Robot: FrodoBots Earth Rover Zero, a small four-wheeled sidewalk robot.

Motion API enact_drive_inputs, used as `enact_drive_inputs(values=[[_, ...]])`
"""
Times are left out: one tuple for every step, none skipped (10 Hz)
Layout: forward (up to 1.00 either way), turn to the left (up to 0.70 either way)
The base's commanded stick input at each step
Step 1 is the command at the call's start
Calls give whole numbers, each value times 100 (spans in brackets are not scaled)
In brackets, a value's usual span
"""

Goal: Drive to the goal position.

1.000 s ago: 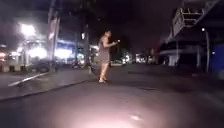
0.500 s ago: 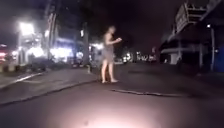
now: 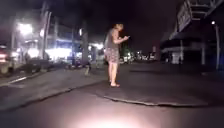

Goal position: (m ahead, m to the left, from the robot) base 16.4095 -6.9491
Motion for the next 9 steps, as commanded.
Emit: enact_drive_inputs(values=[[100, 0], [100, 0], [100, 0], [100, 0], [100, 0], [100, 0], [100, 0], [100, 0], [100, 0]])
